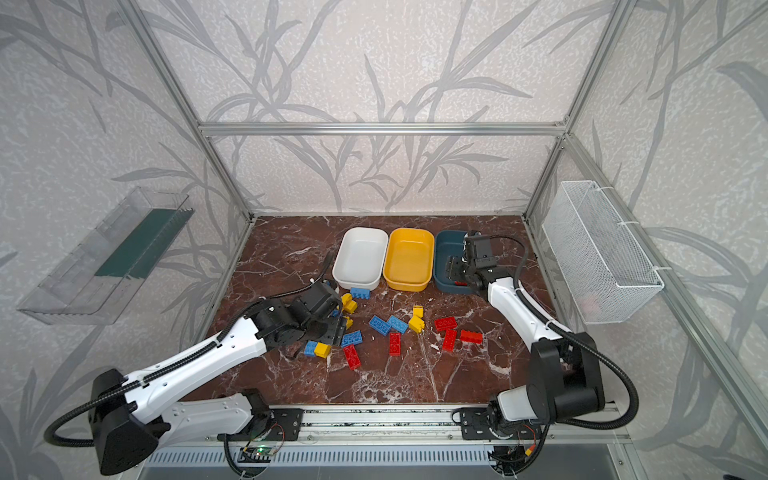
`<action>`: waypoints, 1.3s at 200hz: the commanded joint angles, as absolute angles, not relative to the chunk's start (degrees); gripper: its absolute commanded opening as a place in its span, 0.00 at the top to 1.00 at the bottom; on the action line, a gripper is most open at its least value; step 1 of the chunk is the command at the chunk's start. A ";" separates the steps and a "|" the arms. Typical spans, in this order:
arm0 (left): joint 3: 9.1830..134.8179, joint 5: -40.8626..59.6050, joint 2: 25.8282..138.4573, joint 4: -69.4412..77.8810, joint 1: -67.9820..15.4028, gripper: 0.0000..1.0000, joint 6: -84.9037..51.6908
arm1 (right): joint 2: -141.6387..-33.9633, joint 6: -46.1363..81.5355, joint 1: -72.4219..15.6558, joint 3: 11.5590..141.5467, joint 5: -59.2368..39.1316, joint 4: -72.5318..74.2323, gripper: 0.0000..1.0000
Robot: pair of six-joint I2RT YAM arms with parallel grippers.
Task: Sort the legos into containers by color
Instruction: 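Grasp a red brick with the left gripper while the right gripper withdraws from the bin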
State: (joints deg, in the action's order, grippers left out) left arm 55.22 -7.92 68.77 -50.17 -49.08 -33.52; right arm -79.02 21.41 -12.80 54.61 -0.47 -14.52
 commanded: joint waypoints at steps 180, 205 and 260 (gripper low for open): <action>50.75 -1.72 89.41 -39.40 -57.11 0.28 -48.35 | -61.35 27.85 -17.45 38.79 5.09 -6.02 0.28; 51.94 -1.89 91.50 -39.40 -57.13 0.38 -47.88 | -61.03 27.87 -17.40 38.58 5.05 -5.77 0.28; 53.27 -3.25 94.27 -39.44 -57.13 0.65 -47.20 | -60.47 27.95 -17.47 38.58 4.53 -5.88 0.29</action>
State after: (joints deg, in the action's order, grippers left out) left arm 51.79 -1.50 93.43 -38.72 -56.95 -47.07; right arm -61.41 27.62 -17.21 38.92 4.89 -6.57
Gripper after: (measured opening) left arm 0.377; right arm 0.715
